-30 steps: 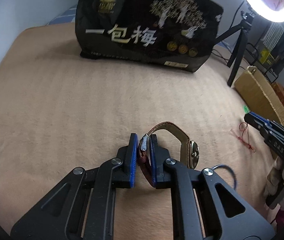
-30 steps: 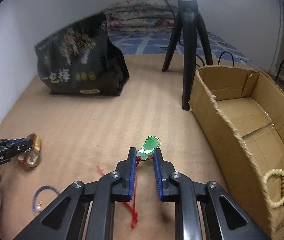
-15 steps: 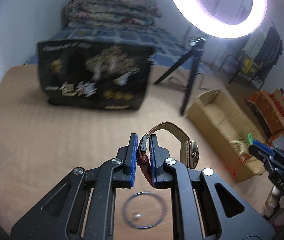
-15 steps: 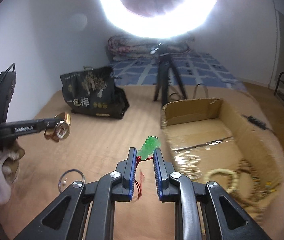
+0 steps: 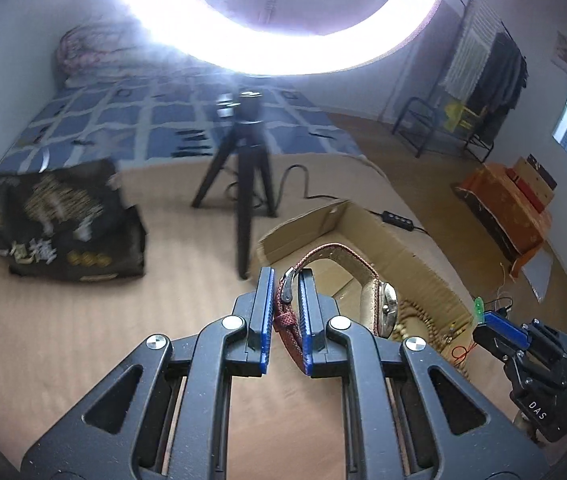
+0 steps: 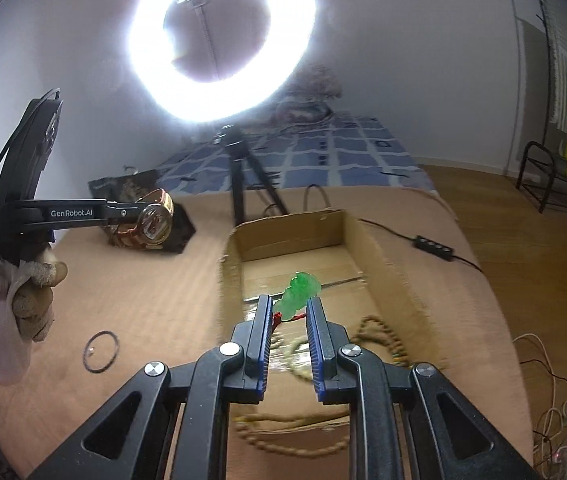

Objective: Organize jewelry
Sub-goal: 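Carry the pendant and watch into the cardboard box and open both tools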

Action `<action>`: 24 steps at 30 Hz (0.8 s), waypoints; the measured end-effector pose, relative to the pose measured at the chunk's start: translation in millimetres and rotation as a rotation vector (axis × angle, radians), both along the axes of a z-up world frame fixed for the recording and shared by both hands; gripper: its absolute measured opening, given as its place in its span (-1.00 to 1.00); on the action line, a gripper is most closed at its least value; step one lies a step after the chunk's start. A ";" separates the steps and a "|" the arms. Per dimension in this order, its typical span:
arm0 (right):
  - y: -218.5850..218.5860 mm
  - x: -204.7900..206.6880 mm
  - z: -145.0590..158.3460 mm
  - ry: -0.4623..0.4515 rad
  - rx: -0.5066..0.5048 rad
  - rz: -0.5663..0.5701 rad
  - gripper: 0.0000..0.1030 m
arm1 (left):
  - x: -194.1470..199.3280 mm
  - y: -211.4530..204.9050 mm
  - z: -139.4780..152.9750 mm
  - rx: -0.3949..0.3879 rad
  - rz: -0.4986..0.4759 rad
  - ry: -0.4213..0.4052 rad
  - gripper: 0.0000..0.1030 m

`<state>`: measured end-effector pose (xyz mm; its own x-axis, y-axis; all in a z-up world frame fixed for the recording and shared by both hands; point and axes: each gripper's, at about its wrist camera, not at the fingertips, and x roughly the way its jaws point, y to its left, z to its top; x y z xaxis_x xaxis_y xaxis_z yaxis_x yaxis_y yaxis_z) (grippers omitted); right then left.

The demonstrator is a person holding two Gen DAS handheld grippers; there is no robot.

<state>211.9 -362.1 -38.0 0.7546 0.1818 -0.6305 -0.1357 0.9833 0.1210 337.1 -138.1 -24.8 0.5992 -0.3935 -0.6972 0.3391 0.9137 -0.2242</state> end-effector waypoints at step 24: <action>-30.3 30.7 -30.3 0.075 0.031 -0.054 -0.66 | 12.9 -67.1 -43.4 0.097 -0.026 0.012 -0.66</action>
<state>242.6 -392.4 -68.3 0.7147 0.1623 -0.6803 -0.0717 0.9846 0.1596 349.9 -205.2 -68.2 0.5813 -0.3394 -0.7395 0.3612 0.9220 -0.1392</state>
